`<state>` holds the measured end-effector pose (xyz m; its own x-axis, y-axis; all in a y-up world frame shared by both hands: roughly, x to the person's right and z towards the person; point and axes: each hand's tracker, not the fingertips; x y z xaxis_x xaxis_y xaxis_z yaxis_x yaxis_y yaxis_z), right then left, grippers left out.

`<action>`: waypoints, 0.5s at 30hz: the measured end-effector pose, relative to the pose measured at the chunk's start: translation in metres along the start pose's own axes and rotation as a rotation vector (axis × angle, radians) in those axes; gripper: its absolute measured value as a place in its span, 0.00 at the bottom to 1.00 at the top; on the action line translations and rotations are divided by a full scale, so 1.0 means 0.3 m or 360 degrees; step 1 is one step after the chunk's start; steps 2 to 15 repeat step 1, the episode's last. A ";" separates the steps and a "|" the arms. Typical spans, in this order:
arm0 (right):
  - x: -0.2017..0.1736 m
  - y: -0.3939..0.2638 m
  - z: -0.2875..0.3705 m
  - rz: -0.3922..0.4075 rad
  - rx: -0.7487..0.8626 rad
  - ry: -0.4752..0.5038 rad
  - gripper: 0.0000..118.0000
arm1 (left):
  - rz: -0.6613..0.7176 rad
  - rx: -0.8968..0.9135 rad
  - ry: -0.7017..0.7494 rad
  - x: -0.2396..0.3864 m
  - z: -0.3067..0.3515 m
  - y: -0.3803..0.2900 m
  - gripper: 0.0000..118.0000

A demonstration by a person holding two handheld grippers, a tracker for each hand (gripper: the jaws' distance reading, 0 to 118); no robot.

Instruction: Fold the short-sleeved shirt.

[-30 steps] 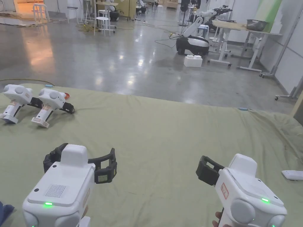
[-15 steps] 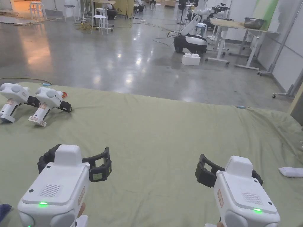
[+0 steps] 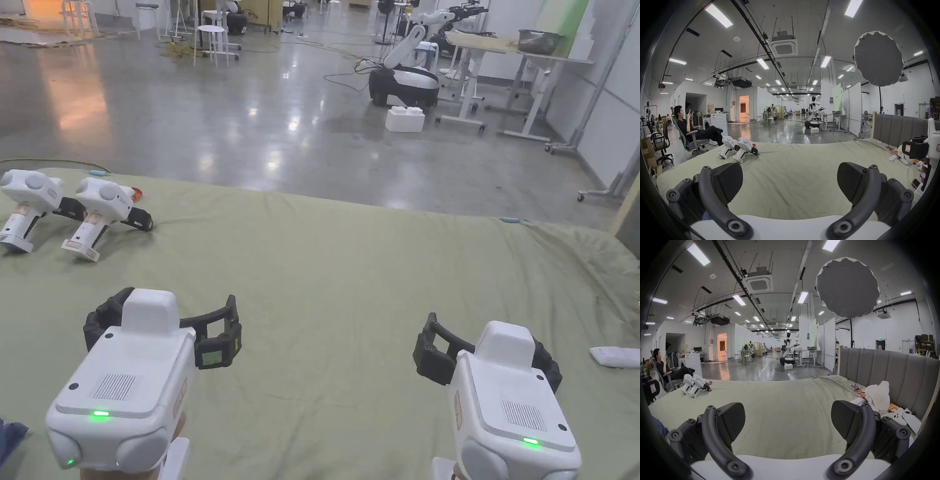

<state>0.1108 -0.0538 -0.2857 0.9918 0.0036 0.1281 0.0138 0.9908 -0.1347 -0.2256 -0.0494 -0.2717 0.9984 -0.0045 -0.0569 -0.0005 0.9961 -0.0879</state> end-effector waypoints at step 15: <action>-0.002 0.001 0.002 -0.0001 0.0003 0.0000 0.92 | 0.0002 0.0000 -0.0006 0.001 0.000 0.000 0.99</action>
